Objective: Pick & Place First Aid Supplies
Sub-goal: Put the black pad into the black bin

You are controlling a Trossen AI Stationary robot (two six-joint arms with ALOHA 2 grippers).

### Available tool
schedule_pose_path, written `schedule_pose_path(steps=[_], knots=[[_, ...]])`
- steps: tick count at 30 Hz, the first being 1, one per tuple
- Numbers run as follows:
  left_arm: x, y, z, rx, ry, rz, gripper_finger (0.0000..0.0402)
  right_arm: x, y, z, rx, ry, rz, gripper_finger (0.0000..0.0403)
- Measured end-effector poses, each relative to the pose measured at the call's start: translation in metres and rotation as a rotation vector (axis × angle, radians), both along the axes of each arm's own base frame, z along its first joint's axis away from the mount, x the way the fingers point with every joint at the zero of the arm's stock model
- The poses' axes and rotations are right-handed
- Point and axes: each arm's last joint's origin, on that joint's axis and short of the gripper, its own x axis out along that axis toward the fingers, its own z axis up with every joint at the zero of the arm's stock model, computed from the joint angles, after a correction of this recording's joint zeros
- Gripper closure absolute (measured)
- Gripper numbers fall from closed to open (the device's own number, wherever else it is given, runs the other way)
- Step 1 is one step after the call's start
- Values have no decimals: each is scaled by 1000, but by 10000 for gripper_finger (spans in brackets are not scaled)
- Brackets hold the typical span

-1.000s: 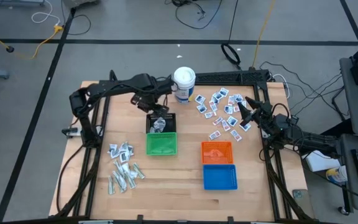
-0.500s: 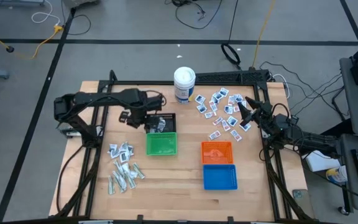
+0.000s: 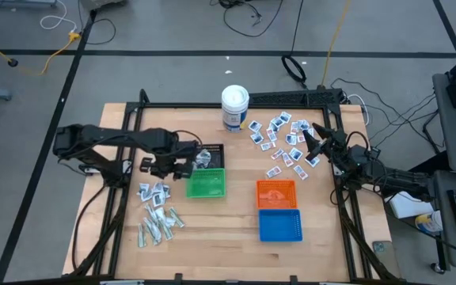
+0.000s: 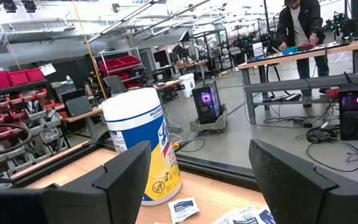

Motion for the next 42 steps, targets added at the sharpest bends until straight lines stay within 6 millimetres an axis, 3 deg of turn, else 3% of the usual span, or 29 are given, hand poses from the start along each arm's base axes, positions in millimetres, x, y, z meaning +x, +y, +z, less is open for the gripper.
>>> schedule_pose_path(steps=[6,14,29,42], knots=[[-2,-11,-6,-10,-26,-11,176,0,0,0,0,0,0,136],[-2,-16,-35,-38,-80,6,172,0,0,0,0,0,0,135],[-27,-17,-80,-32,-12,24,172,0,0,0,0,0,0,135],[-27,-17,-82,-36,-51,-56,172,0,0,0,0,0,0,135]])
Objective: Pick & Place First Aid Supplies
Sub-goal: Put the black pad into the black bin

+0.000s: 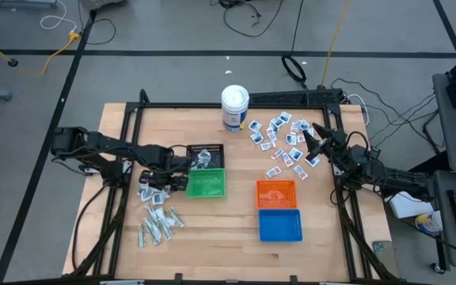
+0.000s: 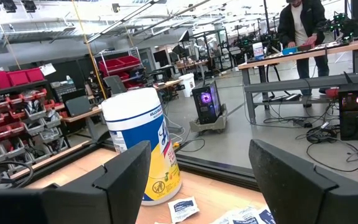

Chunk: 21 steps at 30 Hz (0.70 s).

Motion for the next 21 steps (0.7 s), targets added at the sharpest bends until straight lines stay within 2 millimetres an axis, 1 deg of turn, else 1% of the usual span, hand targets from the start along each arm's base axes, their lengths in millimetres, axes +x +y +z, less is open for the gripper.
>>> schedule_pose_path(steps=[10,21], knots=[[-1,1,2,6,30,151,172,0,0,0,0,0,0,135],[3,4,3,20,-10,171,172,0,0,0,0,0,0,135]])
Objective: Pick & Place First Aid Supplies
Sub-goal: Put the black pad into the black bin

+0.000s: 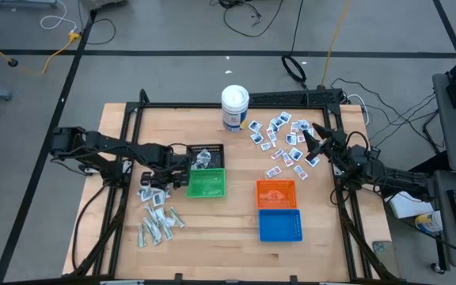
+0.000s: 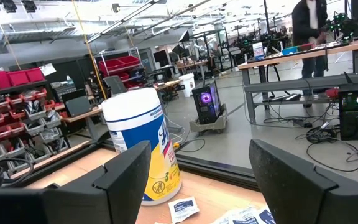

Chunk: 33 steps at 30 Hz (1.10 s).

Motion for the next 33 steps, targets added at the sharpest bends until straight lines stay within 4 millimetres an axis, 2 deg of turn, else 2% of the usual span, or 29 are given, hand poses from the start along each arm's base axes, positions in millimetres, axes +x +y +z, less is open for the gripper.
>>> schedule_pose_path(steps=[11,16,25,33], knots=[[5,0,-2,13,-47,-37,180,0,0,0,0,0,0,136],[2,0,-4,8,-31,-41,233,0,0,0,0,0,0,136],[0,0,-7,3,-40,-105,388,0,0,0,0,0,0,135],[-1,0,-3,7,-49,-139,398,0,0,0,0,0,0,135]])
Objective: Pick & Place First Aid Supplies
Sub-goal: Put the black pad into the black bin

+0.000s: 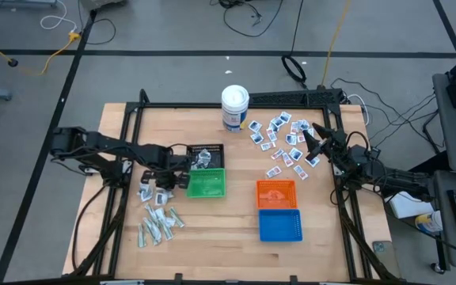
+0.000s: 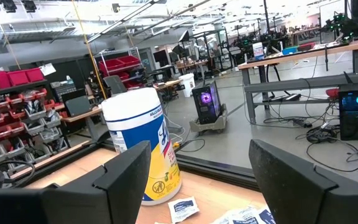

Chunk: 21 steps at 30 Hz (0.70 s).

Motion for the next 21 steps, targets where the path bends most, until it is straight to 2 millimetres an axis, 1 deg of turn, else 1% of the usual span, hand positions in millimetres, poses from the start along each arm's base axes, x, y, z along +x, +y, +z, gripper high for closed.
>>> schedule_pose_path(steps=[9,13,21], knots=[[-7,11,32,59,-102,-101,400,0,0,0,0,0,0,136],[-17,14,44,69,-110,-156,401,0,0,0,0,0,0,136],[-40,14,58,50,-84,-237,401,0,0,0,0,0,0,135]])
